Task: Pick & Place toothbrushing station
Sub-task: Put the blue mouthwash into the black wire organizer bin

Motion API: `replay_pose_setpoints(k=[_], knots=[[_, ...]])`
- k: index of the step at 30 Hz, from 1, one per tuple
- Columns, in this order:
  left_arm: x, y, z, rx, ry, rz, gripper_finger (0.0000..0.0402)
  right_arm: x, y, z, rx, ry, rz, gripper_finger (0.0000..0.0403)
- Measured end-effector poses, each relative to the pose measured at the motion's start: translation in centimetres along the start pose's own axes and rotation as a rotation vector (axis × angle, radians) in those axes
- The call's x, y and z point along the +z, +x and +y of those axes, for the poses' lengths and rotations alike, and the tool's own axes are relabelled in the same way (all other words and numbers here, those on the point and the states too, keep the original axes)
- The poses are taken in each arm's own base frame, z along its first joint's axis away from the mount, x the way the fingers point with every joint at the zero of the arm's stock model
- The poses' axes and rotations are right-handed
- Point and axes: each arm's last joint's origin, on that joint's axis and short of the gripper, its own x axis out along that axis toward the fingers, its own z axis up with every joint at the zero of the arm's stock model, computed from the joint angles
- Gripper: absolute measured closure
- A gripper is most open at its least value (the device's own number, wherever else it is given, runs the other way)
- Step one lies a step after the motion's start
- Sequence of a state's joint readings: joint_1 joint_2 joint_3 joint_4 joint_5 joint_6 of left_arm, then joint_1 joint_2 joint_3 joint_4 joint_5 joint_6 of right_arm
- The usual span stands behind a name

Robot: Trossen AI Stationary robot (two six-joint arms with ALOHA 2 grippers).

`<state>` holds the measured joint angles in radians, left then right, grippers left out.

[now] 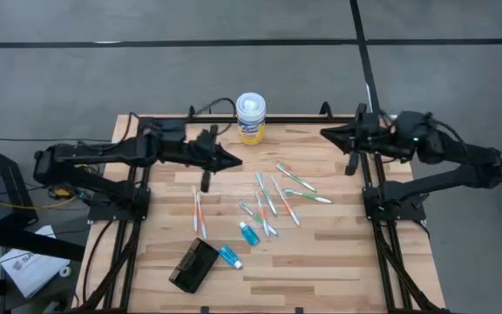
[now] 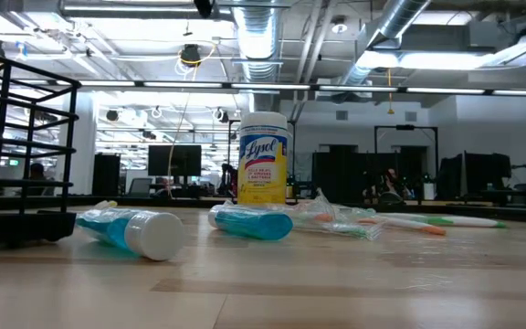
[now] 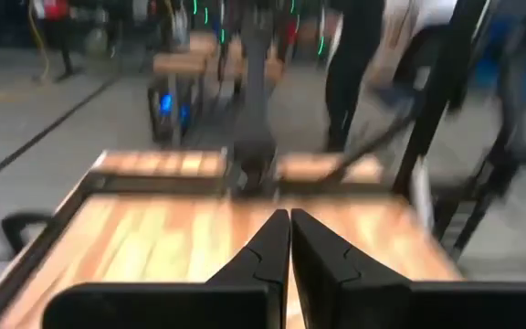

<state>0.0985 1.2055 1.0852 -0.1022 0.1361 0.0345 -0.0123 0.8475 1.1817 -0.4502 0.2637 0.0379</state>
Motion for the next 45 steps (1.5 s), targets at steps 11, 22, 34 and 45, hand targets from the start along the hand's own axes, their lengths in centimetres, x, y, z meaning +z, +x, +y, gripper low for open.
replay_pose_setpoints(k=[11,22,34,45], knots=[[-2.4,3.8,-4.9,-0.117,0.151,0.362,0.0394,2.0,-1.2,0.2,0.074,-0.022,0.006,0.0360],[-8.3,9.0,-10.9,-0.345,0.064,0.606,0.0371,2.0,-1.1,0.4,0.127,-0.005,0.017,0.0325],[-9.3,11.2,-10.8,-0.282,0.031,0.564,0.0205,2.0,-1.1,0.3,0.123,0.019,0.013,0.0320],[-9.4,11.2,-9.8,-0.075,0.039,0.535,0.0182,2.8,-1.1,0.4,0.126,0.046,-0.063,0.0320]])
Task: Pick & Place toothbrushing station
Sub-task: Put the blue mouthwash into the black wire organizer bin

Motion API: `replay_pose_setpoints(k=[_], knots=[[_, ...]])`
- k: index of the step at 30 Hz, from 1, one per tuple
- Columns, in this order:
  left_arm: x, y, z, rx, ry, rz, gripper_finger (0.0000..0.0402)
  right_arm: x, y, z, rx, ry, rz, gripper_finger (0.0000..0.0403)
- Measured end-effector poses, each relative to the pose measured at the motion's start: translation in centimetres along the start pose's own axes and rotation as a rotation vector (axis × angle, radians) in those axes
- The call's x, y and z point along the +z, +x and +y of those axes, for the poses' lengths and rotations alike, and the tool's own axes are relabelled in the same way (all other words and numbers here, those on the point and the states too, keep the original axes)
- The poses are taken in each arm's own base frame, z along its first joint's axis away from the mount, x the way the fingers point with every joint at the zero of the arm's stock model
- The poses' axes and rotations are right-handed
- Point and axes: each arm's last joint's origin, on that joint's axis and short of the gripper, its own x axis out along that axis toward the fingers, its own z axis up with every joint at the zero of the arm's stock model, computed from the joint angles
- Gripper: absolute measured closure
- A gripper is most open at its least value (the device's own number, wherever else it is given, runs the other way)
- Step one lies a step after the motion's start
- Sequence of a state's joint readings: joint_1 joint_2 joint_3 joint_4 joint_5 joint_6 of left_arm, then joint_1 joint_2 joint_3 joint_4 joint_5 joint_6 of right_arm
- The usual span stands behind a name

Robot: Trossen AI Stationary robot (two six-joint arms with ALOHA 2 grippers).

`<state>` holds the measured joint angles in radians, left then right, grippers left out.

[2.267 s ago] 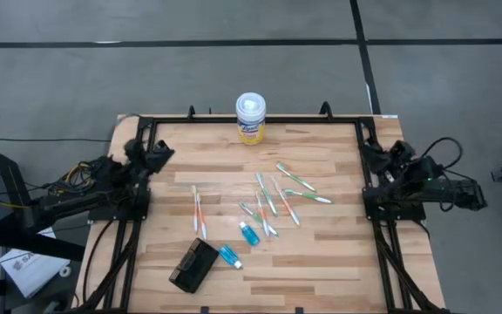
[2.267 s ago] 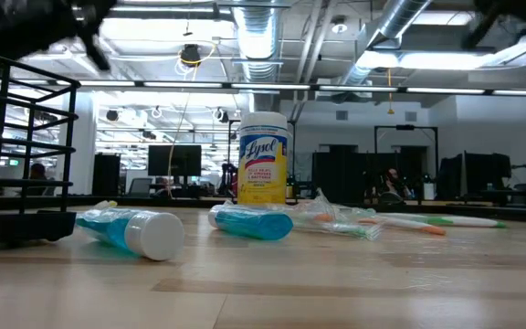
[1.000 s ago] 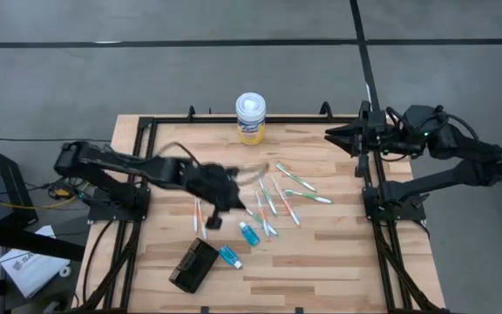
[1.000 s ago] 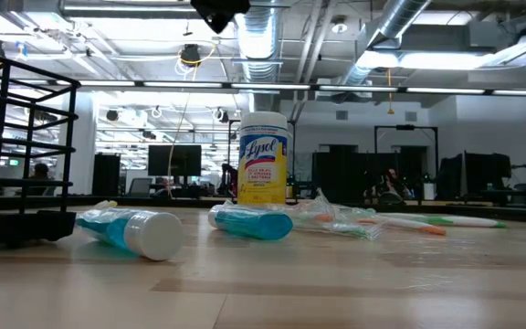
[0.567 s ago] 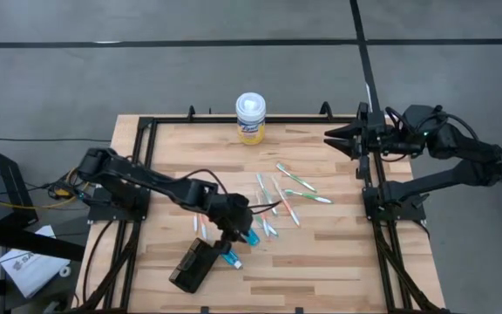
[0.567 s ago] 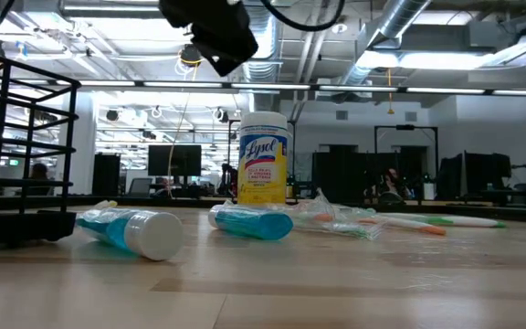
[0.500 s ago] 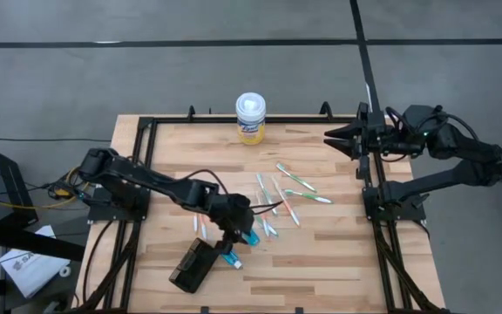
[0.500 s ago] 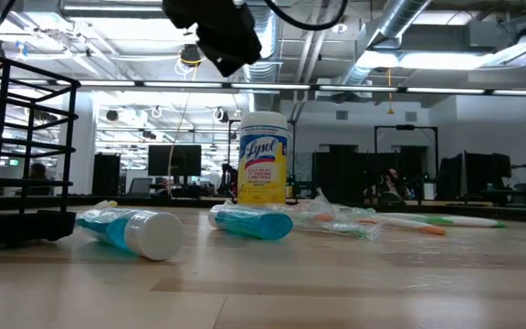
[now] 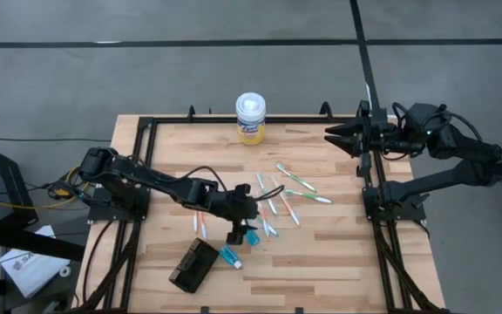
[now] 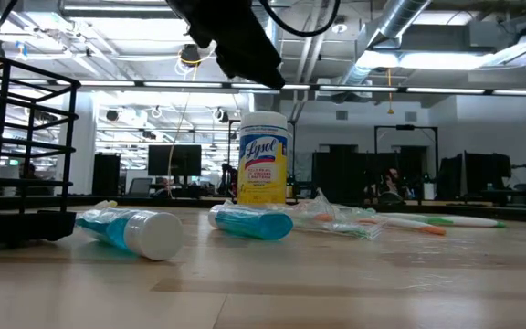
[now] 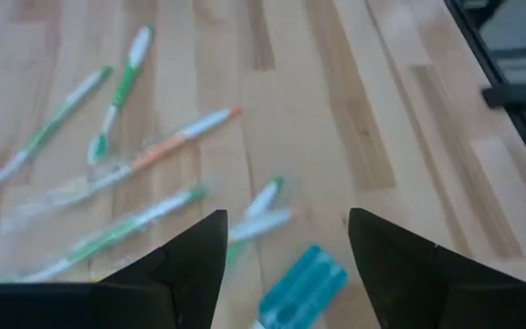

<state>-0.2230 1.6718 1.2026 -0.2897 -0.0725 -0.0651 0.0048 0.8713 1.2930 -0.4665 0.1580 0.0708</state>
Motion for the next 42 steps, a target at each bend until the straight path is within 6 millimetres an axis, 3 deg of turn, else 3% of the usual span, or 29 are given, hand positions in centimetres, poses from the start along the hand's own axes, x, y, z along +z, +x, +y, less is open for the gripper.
replay_pose_setpoints(k=[3,6,12,23,33,42], knots=[[-0.6,0.4,0.2,-0.047,0.050,0.036,0.0189,0.4,0.0,0.0,0.000,0.006,-0.040,0.0320],[-2.7,1.6,0.8,-0.072,0.052,0.135,0.0197,0.7,0.0,0.0,-0.003,0.011,-0.069,0.0320],[-4.8,1.9,2.6,-0.063,0.129,0.233,0.0219,1.1,-0.1,0.0,-0.020,0.021,-0.119,0.0320],[-5.1,2.0,3.1,-0.171,0.285,0.219,0.0235,1.3,1.0,0.2,-0.019,0.023,-0.138,0.0320],[-7.0,3.6,3.2,-0.191,0.308,0.305,0.0228,1.0,2.2,0.4,-0.019,0.020,-0.127,0.0320],[-6.7,4.5,3.1,-0.205,0.312,0.236,0.0238,1.4,2.4,0.4,-0.018,0.002,-0.162,0.0320]])
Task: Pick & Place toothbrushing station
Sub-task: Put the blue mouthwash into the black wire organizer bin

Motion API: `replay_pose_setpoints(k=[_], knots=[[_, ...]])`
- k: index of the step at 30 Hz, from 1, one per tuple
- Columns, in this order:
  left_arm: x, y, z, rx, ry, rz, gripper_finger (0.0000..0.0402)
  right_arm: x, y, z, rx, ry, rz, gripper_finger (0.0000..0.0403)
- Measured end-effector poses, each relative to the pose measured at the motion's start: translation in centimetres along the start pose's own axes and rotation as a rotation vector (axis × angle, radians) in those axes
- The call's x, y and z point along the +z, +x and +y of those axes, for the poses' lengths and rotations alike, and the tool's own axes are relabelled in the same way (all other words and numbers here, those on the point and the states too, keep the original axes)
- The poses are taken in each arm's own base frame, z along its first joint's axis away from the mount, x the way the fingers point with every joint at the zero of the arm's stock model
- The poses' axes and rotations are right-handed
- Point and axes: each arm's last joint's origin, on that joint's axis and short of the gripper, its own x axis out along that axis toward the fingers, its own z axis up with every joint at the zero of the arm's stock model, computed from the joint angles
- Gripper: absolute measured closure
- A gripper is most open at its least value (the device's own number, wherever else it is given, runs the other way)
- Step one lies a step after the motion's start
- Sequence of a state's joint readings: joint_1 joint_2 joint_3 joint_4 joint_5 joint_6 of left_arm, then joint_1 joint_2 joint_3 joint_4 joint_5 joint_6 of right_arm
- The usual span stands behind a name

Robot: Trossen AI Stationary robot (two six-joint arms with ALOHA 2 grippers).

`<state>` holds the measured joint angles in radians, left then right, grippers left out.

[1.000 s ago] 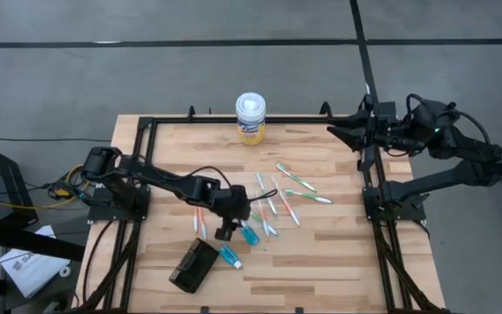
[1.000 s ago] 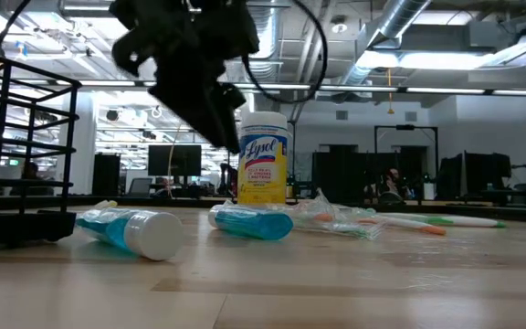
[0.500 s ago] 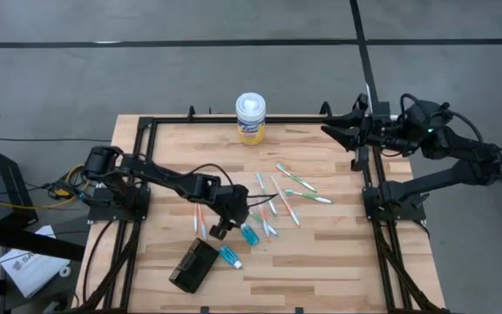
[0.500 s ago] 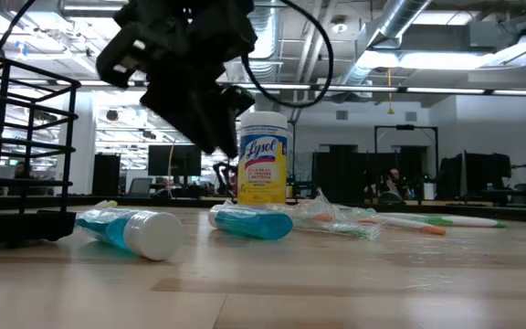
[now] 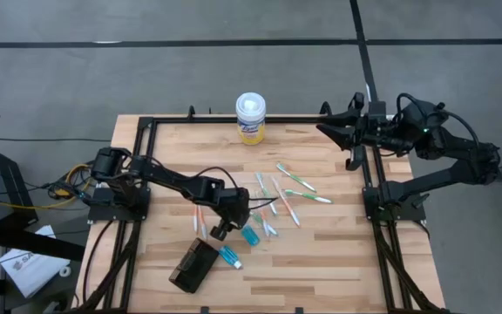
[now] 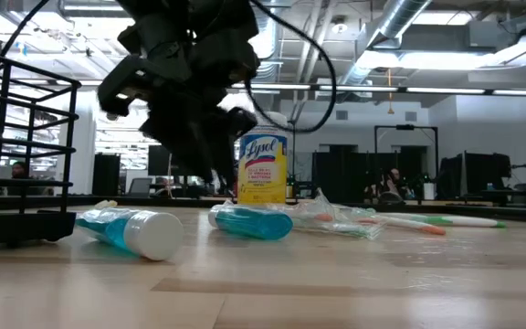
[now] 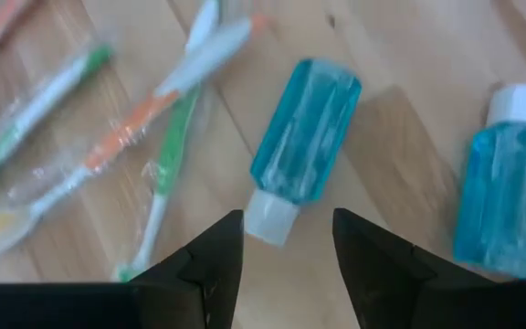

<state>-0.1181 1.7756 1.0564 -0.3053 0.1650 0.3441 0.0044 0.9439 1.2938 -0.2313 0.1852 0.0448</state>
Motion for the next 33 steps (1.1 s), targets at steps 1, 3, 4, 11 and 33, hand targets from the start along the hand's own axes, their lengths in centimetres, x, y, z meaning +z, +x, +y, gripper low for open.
replay_pose_setpoints(k=[1,3,4,11,33], knots=[[0.2,0.1,0.1,0.007,0.003,-0.020,0.0238,0.0,0.1,0.0,0.000,0.000,-0.001,0.0320],[0.1,0.2,0.1,0.007,0.005,-0.017,0.0237,0.0,0.2,0.0,0.000,0.000,-0.002,0.0320],[0.1,0.5,0.1,0.006,0.015,-0.016,0.0238,0.0,0.2,0.0,0.001,-0.001,-0.001,0.0320],[-0.4,1.1,0.3,-0.001,0.028,0.015,0.0237,-0.1,0.3,0.1,0.000,0.000,-0.003,0.0320],[-1.1,2.6,1.0,-0.056,0.055,0.010,0.0247,0.1,0.5,0.1,0.002,-0.025,-0.024,0.0320]])
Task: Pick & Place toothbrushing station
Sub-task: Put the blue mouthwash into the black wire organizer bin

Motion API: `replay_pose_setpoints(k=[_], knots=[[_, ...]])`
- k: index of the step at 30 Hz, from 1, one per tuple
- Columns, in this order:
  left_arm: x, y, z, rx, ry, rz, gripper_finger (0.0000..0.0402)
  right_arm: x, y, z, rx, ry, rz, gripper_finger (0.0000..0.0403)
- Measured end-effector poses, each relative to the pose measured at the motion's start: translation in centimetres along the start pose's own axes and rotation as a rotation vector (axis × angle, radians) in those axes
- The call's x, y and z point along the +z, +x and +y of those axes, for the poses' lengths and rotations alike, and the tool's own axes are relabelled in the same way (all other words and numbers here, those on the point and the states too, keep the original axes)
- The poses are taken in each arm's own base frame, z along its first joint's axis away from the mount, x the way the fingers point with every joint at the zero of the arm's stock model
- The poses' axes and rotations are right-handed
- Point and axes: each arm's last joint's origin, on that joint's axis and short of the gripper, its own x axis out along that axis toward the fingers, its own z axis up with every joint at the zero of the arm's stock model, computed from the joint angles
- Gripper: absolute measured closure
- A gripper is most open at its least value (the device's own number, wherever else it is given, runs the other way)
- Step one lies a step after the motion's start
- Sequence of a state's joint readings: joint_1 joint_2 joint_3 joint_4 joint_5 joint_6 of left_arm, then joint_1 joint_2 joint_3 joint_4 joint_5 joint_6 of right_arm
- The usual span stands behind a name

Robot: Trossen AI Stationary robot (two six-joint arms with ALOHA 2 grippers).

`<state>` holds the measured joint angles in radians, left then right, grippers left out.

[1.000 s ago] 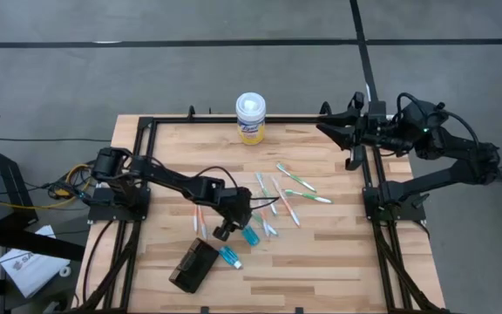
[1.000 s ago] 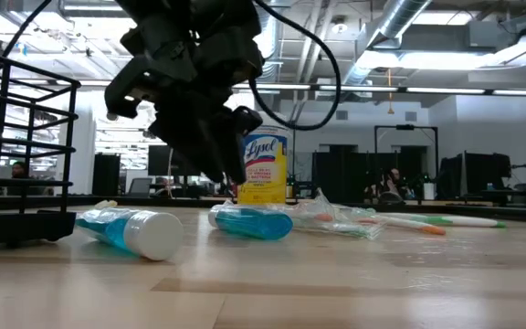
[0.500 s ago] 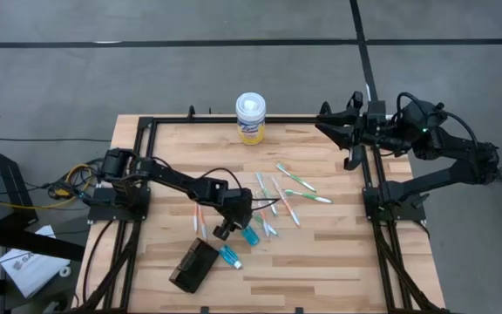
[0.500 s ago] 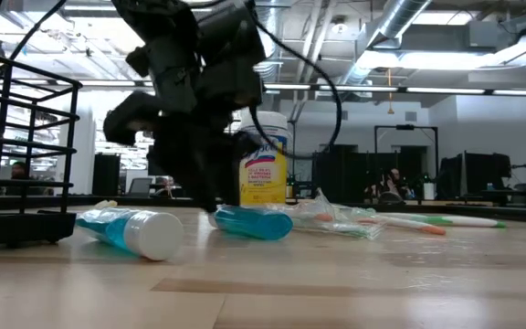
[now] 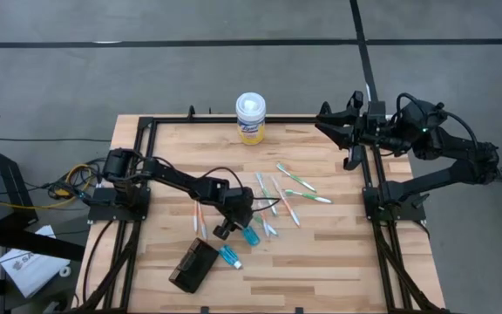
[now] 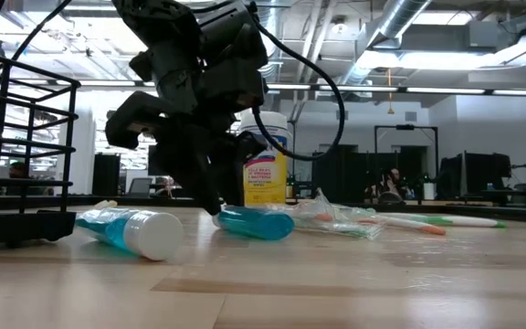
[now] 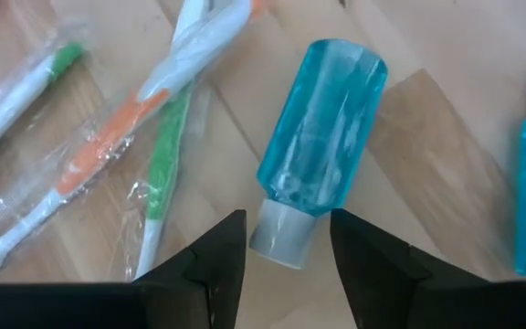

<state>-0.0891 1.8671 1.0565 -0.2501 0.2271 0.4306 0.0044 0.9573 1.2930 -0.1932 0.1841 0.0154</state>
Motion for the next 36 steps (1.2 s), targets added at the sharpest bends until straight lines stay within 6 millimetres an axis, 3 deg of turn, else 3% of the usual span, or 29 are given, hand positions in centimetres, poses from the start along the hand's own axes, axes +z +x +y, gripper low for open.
replay_pose_setpoints(k=[14,18,23,36], knots=[[-0.7,2.0,0.1,-0.031,-0.005,0.020,0.0247,0.3,0.0,0.0,0.001,0.008,-0.030,0.0320],[-0.5,1.7,0.2,-0.019,-0.004,0.015,0.0260,0.3,0.0,0.0,0.000,0.008,-0.030,0.0320],[-0.6,1.4,0.6,0.012,-0.039,0.019,0.0317,0.3,0.0,0.0,0.000,0.007,-0.030,0.0320],[-0.6,0.8,0.8,0.056,-0.194,0.036,0.0317,0.6,0.0,0.0,0.001,0.003,-0.063,0.0320]])
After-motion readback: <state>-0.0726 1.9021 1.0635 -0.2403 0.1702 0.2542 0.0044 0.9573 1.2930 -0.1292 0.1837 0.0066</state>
